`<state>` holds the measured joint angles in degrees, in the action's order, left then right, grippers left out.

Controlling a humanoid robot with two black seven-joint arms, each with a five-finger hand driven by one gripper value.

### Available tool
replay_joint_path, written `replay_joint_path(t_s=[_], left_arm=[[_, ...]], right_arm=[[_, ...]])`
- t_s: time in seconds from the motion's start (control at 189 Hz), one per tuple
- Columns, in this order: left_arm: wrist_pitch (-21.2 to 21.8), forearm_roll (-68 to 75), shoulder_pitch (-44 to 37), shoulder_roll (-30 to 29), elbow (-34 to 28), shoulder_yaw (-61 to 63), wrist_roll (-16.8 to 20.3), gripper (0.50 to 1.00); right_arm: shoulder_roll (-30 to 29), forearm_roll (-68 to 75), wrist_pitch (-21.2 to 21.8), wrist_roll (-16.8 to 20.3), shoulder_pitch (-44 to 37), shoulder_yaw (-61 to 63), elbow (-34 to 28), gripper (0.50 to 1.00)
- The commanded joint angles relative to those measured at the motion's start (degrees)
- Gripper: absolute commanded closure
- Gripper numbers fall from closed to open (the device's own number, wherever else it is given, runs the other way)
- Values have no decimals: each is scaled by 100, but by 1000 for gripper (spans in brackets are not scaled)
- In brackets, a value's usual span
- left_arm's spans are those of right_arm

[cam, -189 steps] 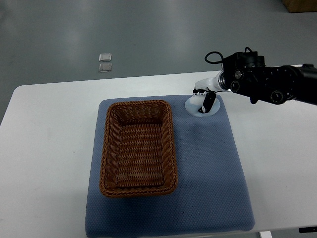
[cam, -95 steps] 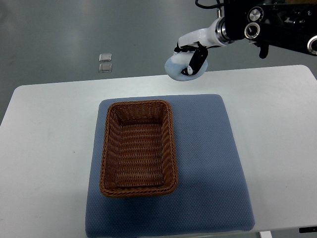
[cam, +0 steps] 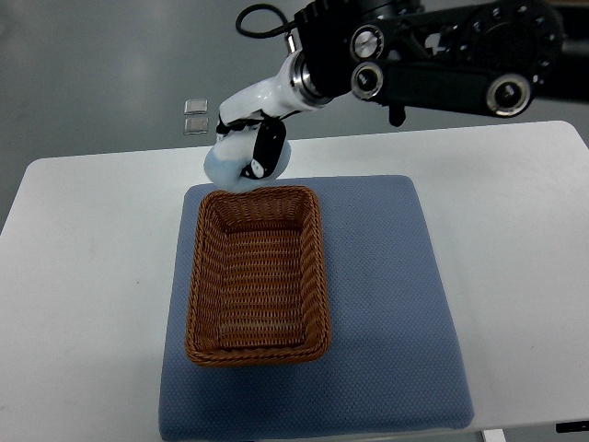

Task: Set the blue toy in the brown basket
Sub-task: 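Lower the egg toy into the wicker basket and open the right hand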

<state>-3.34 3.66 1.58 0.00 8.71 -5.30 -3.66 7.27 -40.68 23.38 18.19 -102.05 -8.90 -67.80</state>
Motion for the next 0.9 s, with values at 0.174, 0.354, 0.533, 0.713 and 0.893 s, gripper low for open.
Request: replay_joint_path(t_s=[0.174, 0.354, 0.533, 0.713, 0.893], left_arm=[[0, 3, 0, 0, 26, -6, -3, 500], [0, 3, 0, 0, 70, 2, -3, 500], [0, 3, 0, 0, 70, 2, -3, 500], [-9, 3, 0, 0, 61, 2, 6, 500], [-9, 3, 0, 0, 70, 2, -3, 500]], right_arm=[[-727, -28, -220, 0, 634, -174, 760, 1000], [-727, -90, -264, 0, 1284, -191, 1199, 1000], [-727, -90, -501, -61, 1583, -182, 1252, 985], [-727, -90, -677, -79, 1891, -182, 1331, 955], [-727, -90, -686, -123, 2207, -174, 1331, 893]])
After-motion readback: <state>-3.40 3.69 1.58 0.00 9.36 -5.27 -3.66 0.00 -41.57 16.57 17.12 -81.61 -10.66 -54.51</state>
